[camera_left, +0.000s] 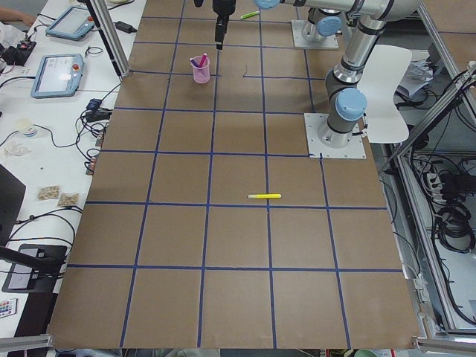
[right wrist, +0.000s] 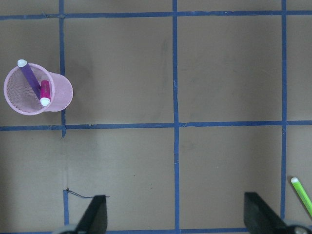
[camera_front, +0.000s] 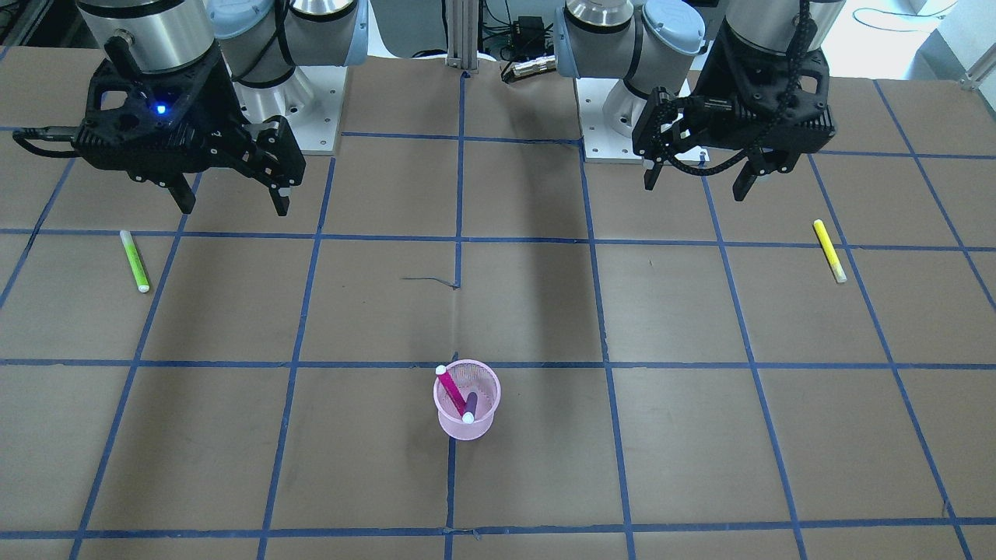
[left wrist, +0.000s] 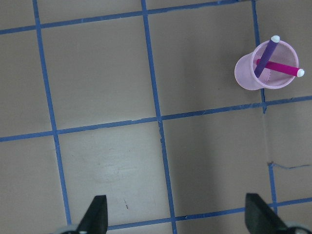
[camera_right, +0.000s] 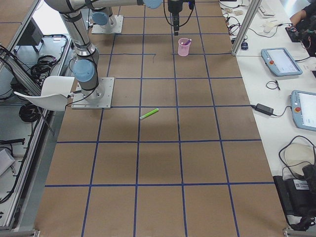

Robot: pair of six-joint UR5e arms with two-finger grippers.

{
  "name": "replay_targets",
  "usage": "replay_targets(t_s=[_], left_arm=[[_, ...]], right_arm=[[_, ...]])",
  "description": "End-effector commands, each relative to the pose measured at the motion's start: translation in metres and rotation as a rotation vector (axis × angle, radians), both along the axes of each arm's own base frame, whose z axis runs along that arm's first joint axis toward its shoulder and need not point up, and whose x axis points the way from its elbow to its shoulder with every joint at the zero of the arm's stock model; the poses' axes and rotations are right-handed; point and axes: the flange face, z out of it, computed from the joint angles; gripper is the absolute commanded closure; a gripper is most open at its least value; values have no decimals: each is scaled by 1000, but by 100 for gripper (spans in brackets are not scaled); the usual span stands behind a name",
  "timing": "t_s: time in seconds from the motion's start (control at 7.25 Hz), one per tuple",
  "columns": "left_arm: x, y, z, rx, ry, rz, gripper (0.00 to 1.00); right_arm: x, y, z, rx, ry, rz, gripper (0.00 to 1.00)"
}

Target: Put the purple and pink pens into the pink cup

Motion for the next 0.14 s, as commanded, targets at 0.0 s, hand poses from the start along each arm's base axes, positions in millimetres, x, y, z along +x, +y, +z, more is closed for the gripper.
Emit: replay_targets(t_s=[0.0], left_arm=[[1,0,1,4,-7,32,0]], right_arm=[[0,0,0,0,0,0,0]])
